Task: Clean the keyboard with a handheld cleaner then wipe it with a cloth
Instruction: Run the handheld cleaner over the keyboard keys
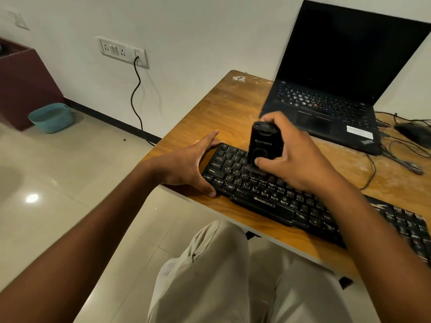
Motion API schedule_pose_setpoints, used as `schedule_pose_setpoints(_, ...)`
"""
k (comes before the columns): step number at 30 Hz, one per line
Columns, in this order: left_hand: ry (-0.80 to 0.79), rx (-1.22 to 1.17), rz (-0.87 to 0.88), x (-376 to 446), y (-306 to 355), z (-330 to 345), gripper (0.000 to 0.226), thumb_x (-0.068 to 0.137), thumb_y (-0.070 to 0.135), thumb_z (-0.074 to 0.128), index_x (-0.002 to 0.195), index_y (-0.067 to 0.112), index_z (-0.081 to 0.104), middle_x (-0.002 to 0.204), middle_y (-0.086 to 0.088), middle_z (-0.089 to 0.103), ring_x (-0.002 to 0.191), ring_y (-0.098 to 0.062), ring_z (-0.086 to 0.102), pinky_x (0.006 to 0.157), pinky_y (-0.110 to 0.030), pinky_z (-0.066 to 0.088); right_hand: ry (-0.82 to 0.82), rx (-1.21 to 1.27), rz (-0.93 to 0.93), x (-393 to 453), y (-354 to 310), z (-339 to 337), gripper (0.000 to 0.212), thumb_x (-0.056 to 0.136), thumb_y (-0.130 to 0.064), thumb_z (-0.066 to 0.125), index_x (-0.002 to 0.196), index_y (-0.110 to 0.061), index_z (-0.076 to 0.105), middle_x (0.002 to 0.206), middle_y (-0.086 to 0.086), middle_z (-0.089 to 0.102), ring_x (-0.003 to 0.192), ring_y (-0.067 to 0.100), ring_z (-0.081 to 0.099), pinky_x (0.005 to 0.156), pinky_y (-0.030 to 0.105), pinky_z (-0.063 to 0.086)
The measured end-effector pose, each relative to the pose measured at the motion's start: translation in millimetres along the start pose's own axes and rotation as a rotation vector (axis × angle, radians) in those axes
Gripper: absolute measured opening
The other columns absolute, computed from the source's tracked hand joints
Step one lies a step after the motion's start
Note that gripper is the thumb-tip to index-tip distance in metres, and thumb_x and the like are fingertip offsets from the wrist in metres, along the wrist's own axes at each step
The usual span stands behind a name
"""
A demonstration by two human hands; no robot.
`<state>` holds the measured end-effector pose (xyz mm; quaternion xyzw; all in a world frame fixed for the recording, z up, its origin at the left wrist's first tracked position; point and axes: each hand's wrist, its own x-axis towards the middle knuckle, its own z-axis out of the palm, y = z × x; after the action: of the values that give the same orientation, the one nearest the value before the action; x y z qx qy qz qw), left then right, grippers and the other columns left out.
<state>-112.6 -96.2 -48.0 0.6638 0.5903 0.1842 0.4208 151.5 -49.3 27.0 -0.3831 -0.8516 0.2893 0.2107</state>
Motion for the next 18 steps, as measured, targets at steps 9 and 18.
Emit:
schedule_pose_setpoints(9, 0.028, -0.026, 0.044, 0.2, 1.8, 1.1, 0.130, 0.051, 0.034, 0.102, 0.152, 0.043, 0.020, 0.142, 0.014, 0.049, 0.129, -0.014, 0.052, 0.108, -0.041, 0.050, 0.048, 0.163, -0.125, 33.7, -18.1, 64.2, 0.068, 0.081, -0.010, 0.080, 0.132, -0.028, 0.040, 0.105, -0.002, 0.062, 0.081, 0.008, 0.067, 0.060, 0.021, 0.058)
schedule_pose_setpoints(18, 0.000, -0.031, 0.012, 0.7, -2.2, -0.2, 0.158, 0.051, 0.034, 0.102, 0.159, 0.042, -0.013, 0.161, 0.012, 0.029, 0.141, -0.014, 0.039, 0.118, -0.031, 0.037, -0.128, -0.043, 0.000, 8.6, -8.2, 8.3, 0.065, 0.082, -0.013, 0.082, 0.126, -0.038, 0.041, 0.110, -0.008, 0.058, 0.083, 0.012, 0.065, 0.055, 0.028, 0.060)
